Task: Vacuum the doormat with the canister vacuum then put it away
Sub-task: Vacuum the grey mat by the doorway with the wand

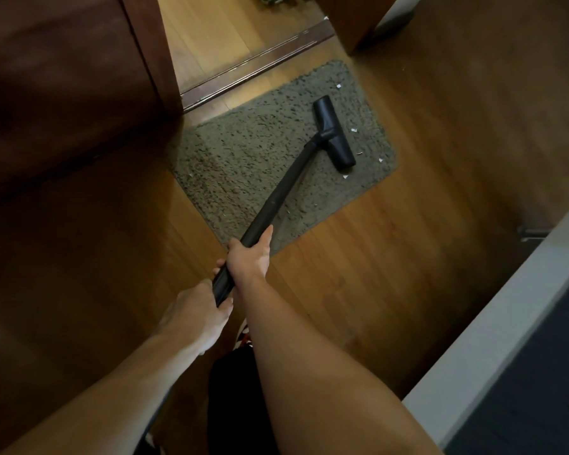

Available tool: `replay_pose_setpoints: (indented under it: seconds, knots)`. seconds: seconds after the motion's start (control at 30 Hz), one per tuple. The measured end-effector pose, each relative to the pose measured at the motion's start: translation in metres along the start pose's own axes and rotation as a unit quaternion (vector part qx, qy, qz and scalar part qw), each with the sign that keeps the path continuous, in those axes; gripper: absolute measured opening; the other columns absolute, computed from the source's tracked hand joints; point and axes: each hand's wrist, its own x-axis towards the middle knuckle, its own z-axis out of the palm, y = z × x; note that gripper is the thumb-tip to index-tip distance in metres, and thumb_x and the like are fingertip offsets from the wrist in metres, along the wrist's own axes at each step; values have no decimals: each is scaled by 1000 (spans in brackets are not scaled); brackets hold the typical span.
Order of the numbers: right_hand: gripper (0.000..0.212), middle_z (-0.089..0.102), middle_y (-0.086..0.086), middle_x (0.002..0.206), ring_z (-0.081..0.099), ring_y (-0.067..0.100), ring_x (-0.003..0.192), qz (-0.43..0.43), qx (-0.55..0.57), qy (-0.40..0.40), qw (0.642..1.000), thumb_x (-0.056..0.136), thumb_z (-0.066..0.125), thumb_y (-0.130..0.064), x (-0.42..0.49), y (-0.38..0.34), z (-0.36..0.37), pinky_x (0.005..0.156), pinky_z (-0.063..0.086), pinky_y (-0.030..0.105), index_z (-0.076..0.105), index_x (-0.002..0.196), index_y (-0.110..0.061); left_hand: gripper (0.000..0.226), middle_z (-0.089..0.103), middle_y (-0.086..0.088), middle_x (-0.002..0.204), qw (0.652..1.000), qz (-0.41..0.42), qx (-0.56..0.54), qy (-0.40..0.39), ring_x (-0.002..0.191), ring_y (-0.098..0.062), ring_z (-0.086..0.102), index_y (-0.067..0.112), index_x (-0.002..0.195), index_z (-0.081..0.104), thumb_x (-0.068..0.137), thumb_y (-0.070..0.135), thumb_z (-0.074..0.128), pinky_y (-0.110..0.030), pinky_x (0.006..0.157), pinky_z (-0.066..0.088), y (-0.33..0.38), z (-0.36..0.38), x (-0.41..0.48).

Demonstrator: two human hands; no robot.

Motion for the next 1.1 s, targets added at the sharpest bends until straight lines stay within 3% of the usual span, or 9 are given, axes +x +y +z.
replay_pose_setpoints:
  seconds: [0.13,0.3,0.43,0.6,0.93,1.1]
  knots:
    - [89,59,13,126,62,14,48,4,-16,-4,1000,99,55,-13,-14,9,6,52,58,32,-4,157,-48,25,61,1,80,1000,-3,-6,2,61,-13,65,23,98,49,96,48,52,-29,59,59,-16,3,-8]
    - [87,53,-4,94,60,14,50,11,-16,-21,1000,100,53,-12,-43,33,19,52,59,32,-5,156,-47,25,62,3,79,1000,8,-21,19,62,-11,65,24,99,52,95,49,53,-27,60,59,-54,10,-26]
    - [89,57,5,112,60,14,50,26,-10,-30,999,99,53,-12,-66,59,39,55,61,34,-4,156,-51,23,63,3,78,999,6,-29,11,63,-10,65,25,95,50,96,47,53,-26,58,56,-92,11,-38]
    - [89,58,1,95,60,12,49,28,10,-31,999,99,53,-12,-93,89,63,52,57,30,-3,155,-51,21,61,4,80,999,8,-37,-6,67,-8,60,24,99,53,97,45,53,-19,51,38,-134,8,-54]
    - [90,65,10,108,61,13,49,25,57,-15,998,97,55,-12,-103,113,71,51,55,29,-1,155,-52,23,62,2,82,1000,29,-7,-3,70,-12,62,21,100,54,96,44,54,-23,56,44,-154,10,-66]
    - [89,66,13,94,60,16,50,11,77,-12,997,97,54,-10,-82,101,53,50,53,30,1,155,-51,25,62,1,83,999,40,26,5,69,-13,62,21,102,53,96,46,52,-25,57,46,-126,11,-57]
